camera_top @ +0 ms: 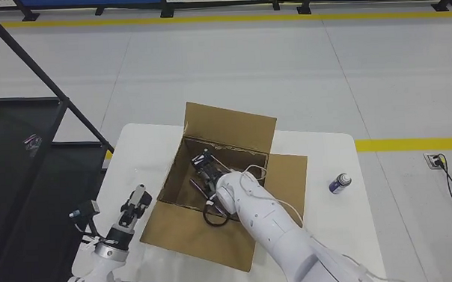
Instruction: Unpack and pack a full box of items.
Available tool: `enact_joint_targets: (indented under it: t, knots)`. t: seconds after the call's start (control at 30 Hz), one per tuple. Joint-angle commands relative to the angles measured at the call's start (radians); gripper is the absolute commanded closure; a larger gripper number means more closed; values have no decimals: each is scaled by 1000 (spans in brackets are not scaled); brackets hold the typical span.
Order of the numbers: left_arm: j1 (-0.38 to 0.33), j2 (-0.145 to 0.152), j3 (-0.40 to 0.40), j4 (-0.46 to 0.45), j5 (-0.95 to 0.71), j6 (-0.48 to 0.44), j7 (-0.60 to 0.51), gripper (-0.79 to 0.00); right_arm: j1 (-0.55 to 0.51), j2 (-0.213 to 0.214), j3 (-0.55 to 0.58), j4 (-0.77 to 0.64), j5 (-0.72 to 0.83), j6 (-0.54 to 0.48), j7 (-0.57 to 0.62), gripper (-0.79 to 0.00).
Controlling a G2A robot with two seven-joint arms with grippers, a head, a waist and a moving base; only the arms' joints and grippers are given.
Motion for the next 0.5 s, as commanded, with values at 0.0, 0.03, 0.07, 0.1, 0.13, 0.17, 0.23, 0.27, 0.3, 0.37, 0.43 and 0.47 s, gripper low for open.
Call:
enact_joint_targets:
  t: [0.0,0.03,0.07,0.1,0.13,0.17,0.23,0.27,0.3,0.37,0.43,0.47]
  knots:
    - [-2,1,-13,-1,-4,1,5,-785,2,5,2,-4,-1,-41,-15,0]
    - [-3,2,-19,-2,-7,2,7,-785,6,8,2,-4,-3,-71,-25,0]
    - [-3,2,-26,-3,-9,3,10,-785,9,13,3,-2,-6,-87,-34,0]
    - [-4,3,-31,-3,-11,4,12,-785,12,16,2,-1,-13,-101,-39,0]
    - [-4,3,-36,-3,-14,5,15,-785,14,20,2,-2,-18,-118,-46,0]
    - [-5,4,-40,-3,-16,6,16,-785,16,24,0,-2,-26,-134,-52,0]
    - [-6,4,-45,-3,-20,6,18,-785,21,33,-2,-3,-42,-147,-54,0]
    - [-7,4,-46,-3,-21,8,19,-785,21,36,-3,-6,-48,-143,-55,0]
    - [-7,4,-47,-3,-21,7,20,-785,20,39,-7,-8,-61,-143,-49,0]
    - [-8,4,-45,-4,-21,9,21,-785,19,43,-15,-18,-85,-133,-23,0]
    - [-10,4,-40,-5,-19,11,24,-785,16,47,-24,-31,-110,-119,11,0]
    - [-11,4,-36,-5,-16,12,26,-785,14,49,-28,-41,-122,-121,28,0]
